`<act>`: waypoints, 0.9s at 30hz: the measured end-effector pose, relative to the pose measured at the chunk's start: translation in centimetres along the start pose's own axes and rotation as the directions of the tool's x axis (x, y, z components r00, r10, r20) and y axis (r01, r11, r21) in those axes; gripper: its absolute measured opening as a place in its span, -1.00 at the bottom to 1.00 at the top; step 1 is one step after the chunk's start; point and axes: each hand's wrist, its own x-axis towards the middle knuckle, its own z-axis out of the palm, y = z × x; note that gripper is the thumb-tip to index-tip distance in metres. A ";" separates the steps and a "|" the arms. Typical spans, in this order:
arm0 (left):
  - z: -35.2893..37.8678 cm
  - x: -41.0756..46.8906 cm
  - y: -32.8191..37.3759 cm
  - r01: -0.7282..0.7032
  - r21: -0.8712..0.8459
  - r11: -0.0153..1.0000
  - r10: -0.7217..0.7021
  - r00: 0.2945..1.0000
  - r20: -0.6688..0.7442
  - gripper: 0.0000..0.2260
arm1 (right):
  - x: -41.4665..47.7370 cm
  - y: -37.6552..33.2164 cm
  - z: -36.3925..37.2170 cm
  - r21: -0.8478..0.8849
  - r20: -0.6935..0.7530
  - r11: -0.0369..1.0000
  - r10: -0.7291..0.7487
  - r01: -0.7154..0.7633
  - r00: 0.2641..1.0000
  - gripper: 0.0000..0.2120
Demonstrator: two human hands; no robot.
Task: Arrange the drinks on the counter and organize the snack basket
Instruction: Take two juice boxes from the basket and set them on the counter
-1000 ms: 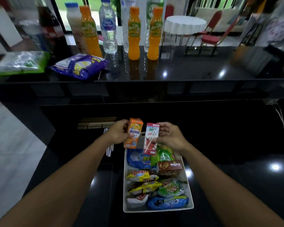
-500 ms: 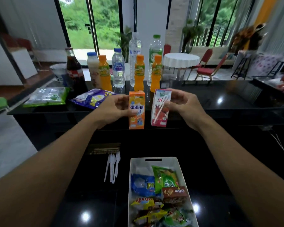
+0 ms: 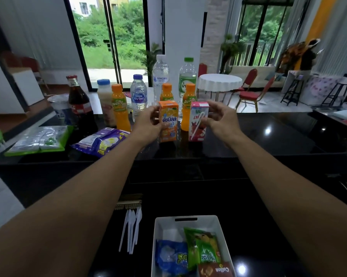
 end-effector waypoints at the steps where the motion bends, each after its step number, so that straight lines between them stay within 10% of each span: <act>1: 0.5 0.3 -0.5 0.007 -0.005 1.000 -0.007 1.000 -0.011 -0.58 | 0.1 0.6 0.2 0.006 -0.002 1.000 0.007 -0.007 1.000 -0.44; 6: 1.3 0.1 -3.1 -0.003 -0.134 0.991 0.002 1.000 -0.008 -0.53 | -0.5 3.1 0.5 0.064 0.012 0.998 -0.006 0.005 1.000 -0.47; 12: 1.1 -0.4 -4.8 -0.021 0.221 0.975 0.027 0.999 -0.024 -0.44 | -1.4 4.2 2.5 -0.132 -0.026 0.991 0.020 -0.023 0.999 -0.34; 27: 2.8 2.1 -5.3 -0.003 0.319 0.948 0.027 0.997 -0.071 -0.54 | 0.5 5.5 3.8 -0.330 -0.142 0.943 -0.018 -0.030 0.990 -0.57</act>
